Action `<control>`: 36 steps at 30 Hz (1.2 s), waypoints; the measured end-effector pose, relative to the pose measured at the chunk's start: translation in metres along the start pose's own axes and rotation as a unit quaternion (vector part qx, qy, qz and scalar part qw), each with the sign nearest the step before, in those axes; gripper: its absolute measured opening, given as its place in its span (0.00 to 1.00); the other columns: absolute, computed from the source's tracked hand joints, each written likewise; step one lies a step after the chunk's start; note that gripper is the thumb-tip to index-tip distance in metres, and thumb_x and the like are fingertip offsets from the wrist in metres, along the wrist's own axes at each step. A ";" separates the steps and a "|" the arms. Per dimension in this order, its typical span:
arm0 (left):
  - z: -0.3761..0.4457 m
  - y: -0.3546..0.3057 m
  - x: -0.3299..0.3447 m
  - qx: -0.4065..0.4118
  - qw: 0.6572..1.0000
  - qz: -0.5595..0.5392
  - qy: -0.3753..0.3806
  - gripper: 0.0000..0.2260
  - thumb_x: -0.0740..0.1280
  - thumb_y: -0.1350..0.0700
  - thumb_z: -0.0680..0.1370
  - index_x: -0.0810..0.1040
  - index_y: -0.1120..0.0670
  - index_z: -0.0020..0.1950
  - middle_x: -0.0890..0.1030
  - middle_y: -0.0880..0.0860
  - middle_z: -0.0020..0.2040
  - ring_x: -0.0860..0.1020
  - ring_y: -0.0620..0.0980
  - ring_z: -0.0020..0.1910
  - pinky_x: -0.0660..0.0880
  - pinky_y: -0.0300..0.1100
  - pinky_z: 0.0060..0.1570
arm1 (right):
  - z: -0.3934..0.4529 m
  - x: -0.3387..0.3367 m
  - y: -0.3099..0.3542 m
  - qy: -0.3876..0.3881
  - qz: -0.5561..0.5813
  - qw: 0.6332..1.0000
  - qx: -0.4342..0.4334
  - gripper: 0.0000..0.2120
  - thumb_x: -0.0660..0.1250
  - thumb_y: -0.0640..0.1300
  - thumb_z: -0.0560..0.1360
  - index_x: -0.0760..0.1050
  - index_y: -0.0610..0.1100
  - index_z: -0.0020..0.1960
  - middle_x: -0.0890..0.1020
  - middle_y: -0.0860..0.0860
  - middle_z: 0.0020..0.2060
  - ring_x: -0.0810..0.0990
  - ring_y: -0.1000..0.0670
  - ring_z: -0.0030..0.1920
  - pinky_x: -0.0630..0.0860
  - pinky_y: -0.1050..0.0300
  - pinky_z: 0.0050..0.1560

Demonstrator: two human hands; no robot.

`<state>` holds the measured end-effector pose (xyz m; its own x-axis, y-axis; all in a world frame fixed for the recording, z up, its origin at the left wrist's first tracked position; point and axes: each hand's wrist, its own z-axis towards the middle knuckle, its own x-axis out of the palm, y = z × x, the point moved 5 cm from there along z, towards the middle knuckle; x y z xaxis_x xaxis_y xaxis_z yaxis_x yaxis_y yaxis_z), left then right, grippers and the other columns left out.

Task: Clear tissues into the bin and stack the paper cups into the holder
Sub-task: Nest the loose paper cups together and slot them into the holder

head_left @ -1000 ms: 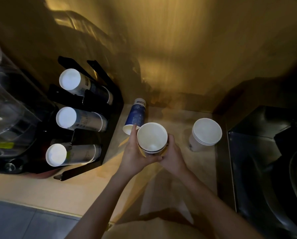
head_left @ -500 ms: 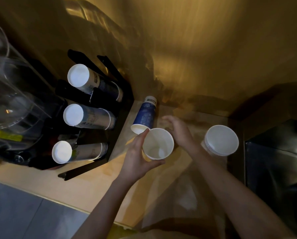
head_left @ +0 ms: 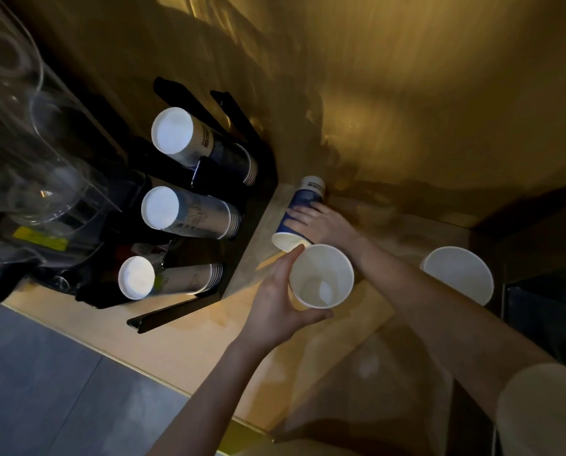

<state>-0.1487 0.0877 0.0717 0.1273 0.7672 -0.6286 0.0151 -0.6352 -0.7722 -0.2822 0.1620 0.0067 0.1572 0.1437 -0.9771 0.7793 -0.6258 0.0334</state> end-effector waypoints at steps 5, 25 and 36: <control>0.000 0.002 0.002 -0.003 1.000 -0.011 -0.001 0.45 0.78 0.49 0.61 0.57 0.49 0.71 0.67 0.50 0.70 0.63 0.38 0.62 0.64 0.37 0.63 | -0.014 -0.013 -0.003 -0.072 0.025 0.997 -0.005 0.25 0.59 0.49 0.77 0.60 0.41 0.71 0.67 0.41 0.71 0.64 0.43 0.71 0.60 0.48 0.71; 0.003 0.012 0.005 0.004 0.998 -0.057 -0.004 0.43 0.80 0.48 0.58 0.63 0.51 0.68 0.71 0.51 0.64 0.70 0.48 0.61 0.73 0.47 0.59 | -0.165 -0.150 0.021 -0.506 0.638 0.548 0.192 0.26 0.71 0.42 0.70 0.64 0.42 0.64 0.76 0.53 0.55 0.79 0.64 0.52 0.74 0.69 0.49; -0.003 0.002 -0.004 0.027 0.996 -0.080 -0.015 0.41 0.80 0.51 0.58 0.65 0.53 0.66 0.74 0.48 0.61 0.72 0.43 0.58 0.70 0.37 0.53 | -0.169 -0.072 0.076 -0.317 0.376 0.802 0.339 0.39 0.74 0.59 0.61 0.59 0.55 0.66 0.74 0.51 0.63 0.73 0.49 0.62 0.75 0.47 0.60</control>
<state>-0.1460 0.0835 0.0732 0.0985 0.8612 -0.4986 -0.0215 -0.4991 -0.8663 -0.1318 0.2334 0.1149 -0.0797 -0.7543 -0.6517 0.0654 -0.6563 0.7516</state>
